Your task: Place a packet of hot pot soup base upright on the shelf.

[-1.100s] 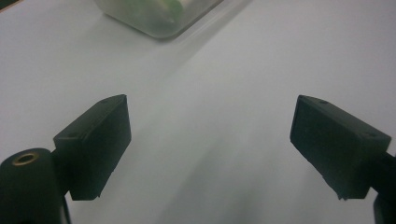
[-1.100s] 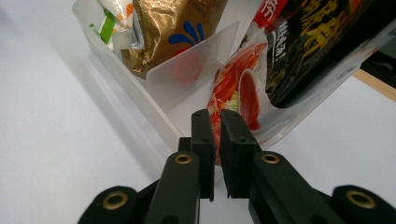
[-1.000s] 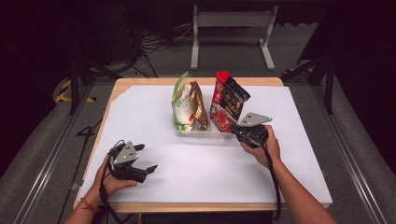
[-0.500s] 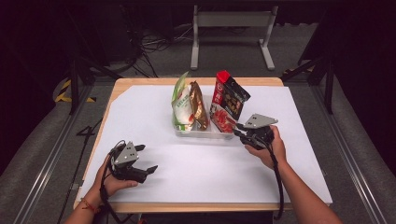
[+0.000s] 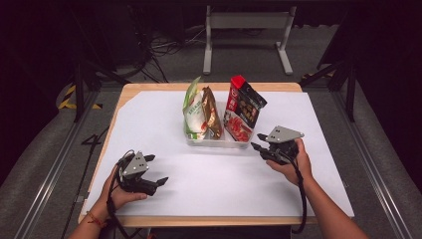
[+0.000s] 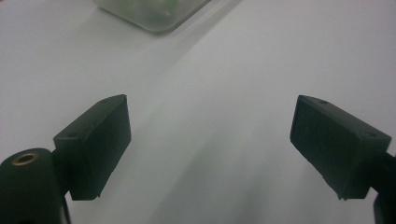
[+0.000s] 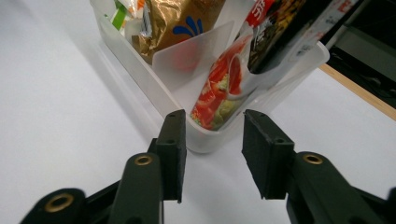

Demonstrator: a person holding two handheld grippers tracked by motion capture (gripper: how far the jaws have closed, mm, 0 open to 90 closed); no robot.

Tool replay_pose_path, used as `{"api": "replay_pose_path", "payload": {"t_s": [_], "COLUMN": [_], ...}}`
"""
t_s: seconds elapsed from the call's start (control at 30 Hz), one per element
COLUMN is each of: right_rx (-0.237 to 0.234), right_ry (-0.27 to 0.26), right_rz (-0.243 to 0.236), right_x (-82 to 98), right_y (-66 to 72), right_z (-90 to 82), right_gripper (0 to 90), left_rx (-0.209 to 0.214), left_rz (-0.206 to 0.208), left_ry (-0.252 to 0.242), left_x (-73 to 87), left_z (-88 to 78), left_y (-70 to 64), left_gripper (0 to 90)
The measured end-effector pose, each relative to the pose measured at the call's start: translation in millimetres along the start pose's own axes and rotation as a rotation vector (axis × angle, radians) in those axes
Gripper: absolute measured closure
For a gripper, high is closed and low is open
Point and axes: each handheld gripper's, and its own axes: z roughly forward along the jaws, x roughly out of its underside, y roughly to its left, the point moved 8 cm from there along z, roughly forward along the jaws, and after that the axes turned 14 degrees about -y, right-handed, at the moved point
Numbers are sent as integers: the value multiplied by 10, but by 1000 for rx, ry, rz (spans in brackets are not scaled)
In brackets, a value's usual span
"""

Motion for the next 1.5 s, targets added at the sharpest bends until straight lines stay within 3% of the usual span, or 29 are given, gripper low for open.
{"api": "replay_pose_path", "payload": {"t_s": [0.37,0.6,1.3,1.5], "right_rx": [-2,-11,11,17], "right_ry": [7,28,78,80], "right_rz": [26,12,-69,-57], "right_x": [108,186,416,538], "right_y": [-26,-27,19,28], "right_z": [-88,-142,-348,-435], "right_gripper": [405,335,213,181], "left_rx": [-1,3,12,11], "left_rz": [0,4,-2,-3], "left_ry": [-3,5,12,11], "left_x": [0,7,13,14], "left_z": [2,7,38,37], "left_y": [1,-8,-27,-22], "left_gripper": [132,134,133,133]}}
